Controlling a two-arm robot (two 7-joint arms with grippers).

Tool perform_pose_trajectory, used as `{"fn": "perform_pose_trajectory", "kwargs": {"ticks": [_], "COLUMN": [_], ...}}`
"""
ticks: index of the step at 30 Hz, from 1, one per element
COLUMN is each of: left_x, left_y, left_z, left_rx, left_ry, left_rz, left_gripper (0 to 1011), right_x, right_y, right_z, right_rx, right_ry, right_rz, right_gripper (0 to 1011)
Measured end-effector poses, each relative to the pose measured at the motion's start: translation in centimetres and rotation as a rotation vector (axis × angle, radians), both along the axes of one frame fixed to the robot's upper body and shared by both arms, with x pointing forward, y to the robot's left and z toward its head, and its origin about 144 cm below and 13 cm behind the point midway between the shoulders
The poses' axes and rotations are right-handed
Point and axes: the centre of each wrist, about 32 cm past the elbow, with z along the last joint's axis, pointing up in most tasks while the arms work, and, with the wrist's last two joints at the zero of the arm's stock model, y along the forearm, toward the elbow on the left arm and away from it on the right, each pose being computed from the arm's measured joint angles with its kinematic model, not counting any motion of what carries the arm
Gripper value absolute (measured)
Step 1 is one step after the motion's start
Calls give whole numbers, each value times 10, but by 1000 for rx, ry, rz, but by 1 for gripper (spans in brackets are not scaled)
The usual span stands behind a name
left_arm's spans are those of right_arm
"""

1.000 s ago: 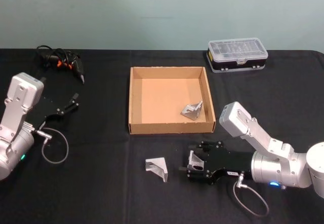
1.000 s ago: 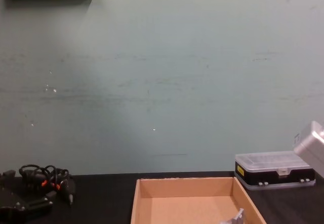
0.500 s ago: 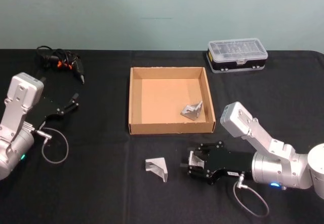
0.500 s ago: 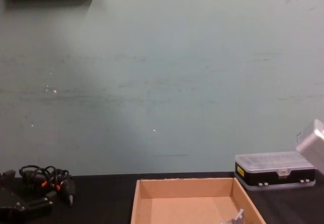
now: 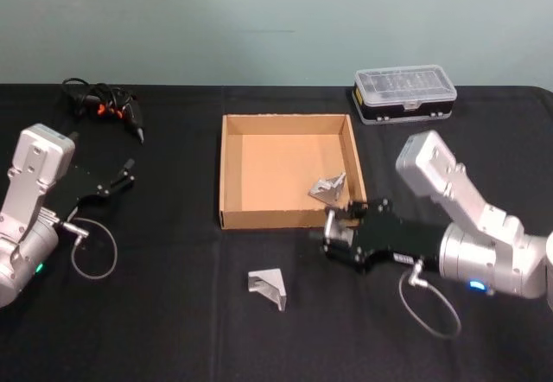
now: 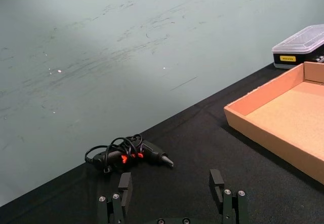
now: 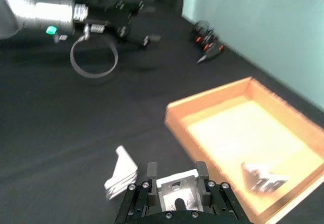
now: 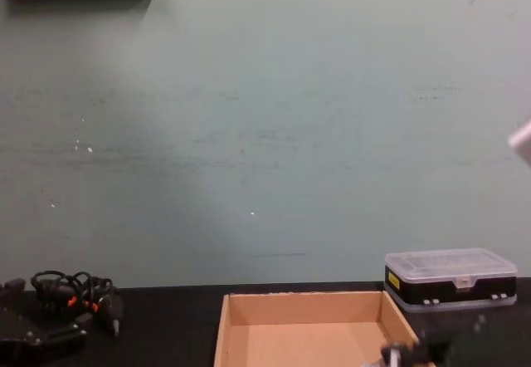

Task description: Use one hand to pick up the angle iron from the table and place it into the box.

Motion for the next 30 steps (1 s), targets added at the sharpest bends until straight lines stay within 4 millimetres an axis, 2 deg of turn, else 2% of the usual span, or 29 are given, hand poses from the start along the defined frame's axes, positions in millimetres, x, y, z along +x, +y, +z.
{"fn": "perform_pose_trajectory", "kwargs": {"ticks": [5,12,21,30], "left_x": [0,0,0,0], "left_y": [0,0,0,0], "left_z": [0,0,0,0], "left_rx": [0,0,0,0], "left_ry": [0,0,0,0], "left_rz": [0,0,0,0], "left_gripper": [1000,1000,1000,1000], "right_x": [12,35,65,87], "right_y": [6,21,44,59], "right_z": [14,20,13,4], "right_rx": [30,50,34,-2], "right_ry": [-46,-64,-40,-6], "right_rz": [-36,-71,-85,-79], "right_gripper": [451,451,451,451]}}
